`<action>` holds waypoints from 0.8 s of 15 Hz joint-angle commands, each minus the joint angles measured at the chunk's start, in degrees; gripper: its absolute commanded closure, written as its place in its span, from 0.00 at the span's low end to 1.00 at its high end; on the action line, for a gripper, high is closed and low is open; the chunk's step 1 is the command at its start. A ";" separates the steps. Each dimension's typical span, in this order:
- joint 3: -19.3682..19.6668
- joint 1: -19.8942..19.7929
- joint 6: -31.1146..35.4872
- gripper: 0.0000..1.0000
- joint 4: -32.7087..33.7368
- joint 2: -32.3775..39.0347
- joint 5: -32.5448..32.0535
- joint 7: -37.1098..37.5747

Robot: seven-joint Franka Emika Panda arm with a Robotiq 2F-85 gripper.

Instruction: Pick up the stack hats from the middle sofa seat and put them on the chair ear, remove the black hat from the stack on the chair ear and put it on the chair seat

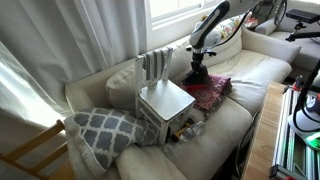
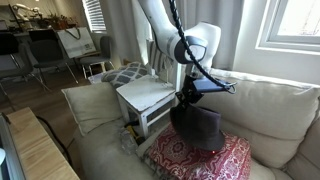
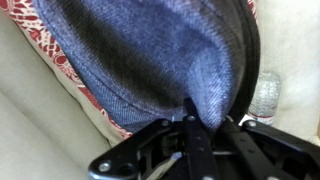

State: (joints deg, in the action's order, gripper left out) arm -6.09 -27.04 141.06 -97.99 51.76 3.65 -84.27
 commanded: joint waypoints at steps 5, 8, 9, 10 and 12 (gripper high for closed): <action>-6.72 -11.90 -8.00 0.98 -0.74 -10.40 18.42 -13.01; -8.83 -14.80 -11.58 0.98 0.04 -12.21 28.06 -18.49; -9.09 -15.04 -13.38 0.98 0.31 -12.39 31.20 -19.11; -9.35 -15.50 -14.77 0.98 0.46 -12.59 34.50 -20.41; -8.19 -14.96 -17.72 0.98 0.92 -12.56 41.24 -21.41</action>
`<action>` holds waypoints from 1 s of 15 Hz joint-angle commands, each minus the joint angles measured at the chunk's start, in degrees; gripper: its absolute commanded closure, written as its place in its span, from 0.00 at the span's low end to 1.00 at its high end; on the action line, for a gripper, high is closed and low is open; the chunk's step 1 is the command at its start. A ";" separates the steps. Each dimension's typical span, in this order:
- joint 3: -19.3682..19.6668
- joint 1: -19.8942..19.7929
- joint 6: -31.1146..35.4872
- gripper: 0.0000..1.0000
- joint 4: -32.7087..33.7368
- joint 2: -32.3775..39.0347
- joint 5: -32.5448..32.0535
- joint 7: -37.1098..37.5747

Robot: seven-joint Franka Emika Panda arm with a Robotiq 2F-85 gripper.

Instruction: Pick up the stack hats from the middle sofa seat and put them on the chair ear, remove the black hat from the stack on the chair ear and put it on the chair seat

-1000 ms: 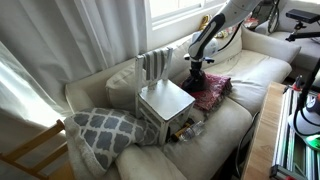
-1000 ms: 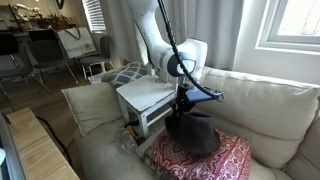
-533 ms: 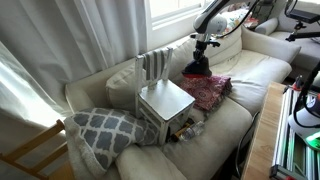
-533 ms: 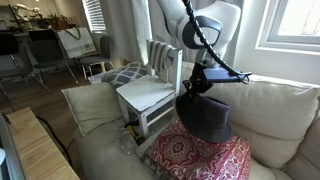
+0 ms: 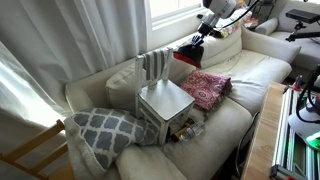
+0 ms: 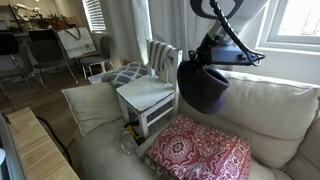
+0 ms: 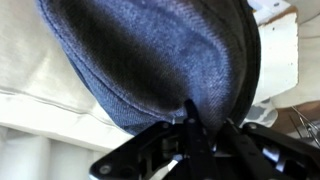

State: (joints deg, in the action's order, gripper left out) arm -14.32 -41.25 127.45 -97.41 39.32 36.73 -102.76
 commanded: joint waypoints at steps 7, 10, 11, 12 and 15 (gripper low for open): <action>2.67 2.32 -4.54 0.98 1.76 0.95 16.81 -4.85; 4.01 3.11 -6.33 0.98 2.44 0.35 26.34 -9.12; 5.10 3.82 -6.96 0.98 2.74 0.21 28.27 -9.90; 5.88 4.16 -8.15 0.98 3.04 0.22 30.30 -10.89; 9.23 5.90 -13.08 0.98 3.89 0.32 32.97 -11.09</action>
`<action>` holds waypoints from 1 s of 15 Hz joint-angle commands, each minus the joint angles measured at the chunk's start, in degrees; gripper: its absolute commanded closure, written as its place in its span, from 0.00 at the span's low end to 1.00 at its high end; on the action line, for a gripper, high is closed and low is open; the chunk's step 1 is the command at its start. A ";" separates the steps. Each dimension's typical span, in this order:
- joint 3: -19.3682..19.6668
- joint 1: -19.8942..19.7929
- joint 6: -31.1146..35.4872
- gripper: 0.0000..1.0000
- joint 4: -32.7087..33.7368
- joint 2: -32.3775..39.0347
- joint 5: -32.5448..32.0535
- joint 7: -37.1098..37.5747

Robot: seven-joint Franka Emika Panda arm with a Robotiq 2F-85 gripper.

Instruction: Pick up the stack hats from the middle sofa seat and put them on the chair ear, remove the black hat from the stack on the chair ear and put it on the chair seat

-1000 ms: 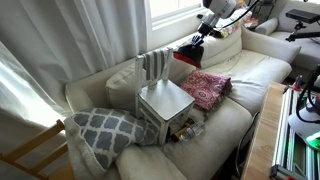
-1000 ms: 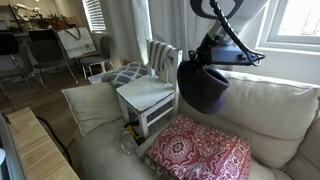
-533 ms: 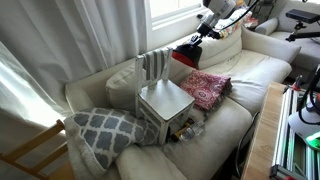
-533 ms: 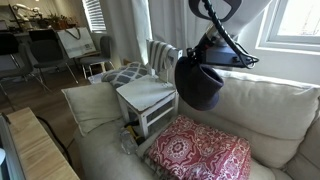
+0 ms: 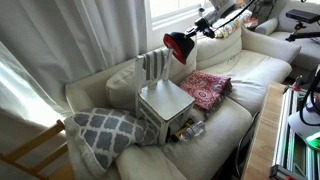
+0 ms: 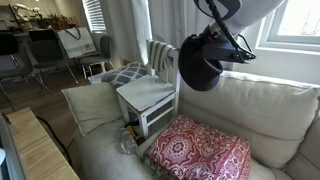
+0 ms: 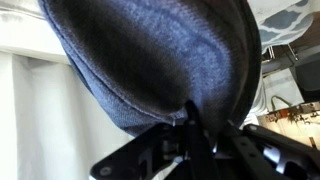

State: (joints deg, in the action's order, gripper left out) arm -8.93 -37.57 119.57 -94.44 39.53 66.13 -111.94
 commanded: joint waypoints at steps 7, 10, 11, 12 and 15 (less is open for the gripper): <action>8.79 8.49 -14.09 0.98 0.37 1.02 4.46 -2.52; 10.87 11.68 -14.99 0.98 0.77 2.07 2.64 -1.14; 11.82 12.90 -14.21 0.98 0.73 2.33 1.69 -0.39; 12.61 13.84 -13.25 0.97 0.68 2.62 1.20 -0.25; 14.11 15.21 -12.42 0.60 0.50 2.34 1.41 -0.08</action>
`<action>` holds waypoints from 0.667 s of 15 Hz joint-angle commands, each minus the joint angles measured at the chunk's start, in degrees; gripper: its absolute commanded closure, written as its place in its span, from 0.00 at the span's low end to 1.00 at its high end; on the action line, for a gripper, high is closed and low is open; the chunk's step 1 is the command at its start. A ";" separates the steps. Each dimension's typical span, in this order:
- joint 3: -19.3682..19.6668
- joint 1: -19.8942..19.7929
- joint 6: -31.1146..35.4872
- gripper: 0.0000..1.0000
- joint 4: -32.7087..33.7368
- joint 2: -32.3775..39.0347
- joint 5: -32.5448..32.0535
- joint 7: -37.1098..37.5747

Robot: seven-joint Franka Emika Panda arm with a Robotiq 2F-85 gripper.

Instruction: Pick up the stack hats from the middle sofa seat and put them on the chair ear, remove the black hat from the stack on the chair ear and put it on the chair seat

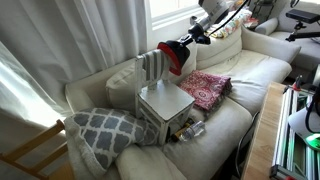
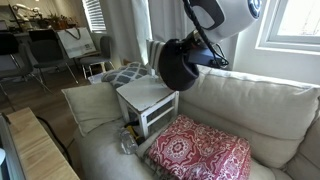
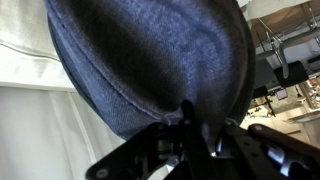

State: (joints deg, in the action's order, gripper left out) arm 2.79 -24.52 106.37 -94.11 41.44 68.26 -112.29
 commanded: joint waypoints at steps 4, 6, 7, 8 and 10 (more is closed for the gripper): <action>5.03 5.01 6.07 0.29 -1.35 -2.29 -3.34 1.28; 6.09 6.64 10.26 0.14 -2.11 -3.72 -5.94 2.89; 6.13 6.95 11.25 0.08 -2.15 -4.22 -7.41 3.40; 6.08 7.39 12.94 0.01 -2.26 -4.66 -8.53 4.28; 5.50 7.71 14.83 0.00 -2.41 -5.78 -10.54 5.54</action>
State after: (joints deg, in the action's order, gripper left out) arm 7.74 -18.48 117.89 -94.33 38.26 60.91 -108.91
